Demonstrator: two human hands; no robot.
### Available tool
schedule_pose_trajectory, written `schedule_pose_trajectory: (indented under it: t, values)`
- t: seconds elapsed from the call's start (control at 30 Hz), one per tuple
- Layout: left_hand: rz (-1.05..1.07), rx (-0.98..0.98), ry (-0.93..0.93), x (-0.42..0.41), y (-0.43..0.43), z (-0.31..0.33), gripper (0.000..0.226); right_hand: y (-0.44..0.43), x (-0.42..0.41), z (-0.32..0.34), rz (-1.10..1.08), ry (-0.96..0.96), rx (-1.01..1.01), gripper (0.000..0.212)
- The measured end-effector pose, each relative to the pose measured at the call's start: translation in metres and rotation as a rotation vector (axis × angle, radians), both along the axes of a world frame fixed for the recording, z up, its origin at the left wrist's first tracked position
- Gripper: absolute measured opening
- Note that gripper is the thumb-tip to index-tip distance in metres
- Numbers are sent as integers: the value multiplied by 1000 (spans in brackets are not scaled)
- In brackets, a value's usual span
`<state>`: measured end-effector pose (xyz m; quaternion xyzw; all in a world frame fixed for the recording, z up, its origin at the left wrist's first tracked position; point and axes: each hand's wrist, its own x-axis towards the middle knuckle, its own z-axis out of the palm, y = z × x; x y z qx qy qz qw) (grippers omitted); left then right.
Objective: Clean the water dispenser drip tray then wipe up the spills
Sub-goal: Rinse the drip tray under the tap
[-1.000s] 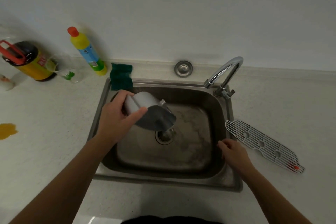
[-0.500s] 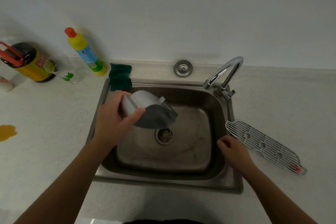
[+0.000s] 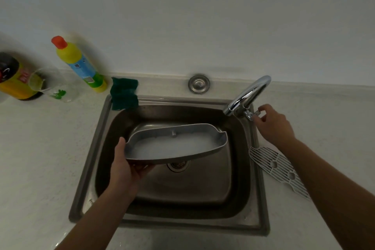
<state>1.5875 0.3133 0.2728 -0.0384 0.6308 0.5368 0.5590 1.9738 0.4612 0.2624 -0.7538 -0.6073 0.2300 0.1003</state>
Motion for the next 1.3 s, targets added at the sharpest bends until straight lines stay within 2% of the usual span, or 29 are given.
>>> schedule_pose_trajectory:
  t: [0.13,0.23,0.37,0.5,0.57,0.63,0.73,0.8,0.83,0.93,1.1,1.2,1.3]
  values:
    - [-19,-12,-48,16,15,-8,46,18,1,-15,-18,-94,9,19]
    - [-46,2,-45,23,29,-11,41,14,-3,-25,114,-213,94,14]
    - [-73,35,-34,24,43,-13,40,6,-10,-31,212,-294,96,32]
    - [-97,49,-52,21,49,-12,46,-1,-19,-29,240,-306,104,21]
    - [-111,50,-56,21,49,-13,45,-4,-21,-21,181,-219,69,13]
    - [-130,50,-43,21,48,-15,40,-14,-24,-11,61,-32,63,18]
    - [-160,60,-62,27,48,-24,32,-43,-36,9,-124,326,-52,46]
    - [-159,49,-115,35,50,-36,38,-64,-42,22,-242,525,-194,71]
    - [-161,37,-138,39,52,-41,42,-73,-44,30,-285,569,-207,73]
    - [-231,-21,-205,53,59,-57,54,-92,-43,48,-248,530,-68,62]
    - [-470,-184,-130,79,68,-73,59,-99,-34,72,-130,290,100,52]
    - [-494,-193,-100,85,72,-71,54,-103,-29,74,-154,297,117,55]
    - [-437,-131,-3,73,72,-62,46,-107,-26,64,-242,387,17,59]
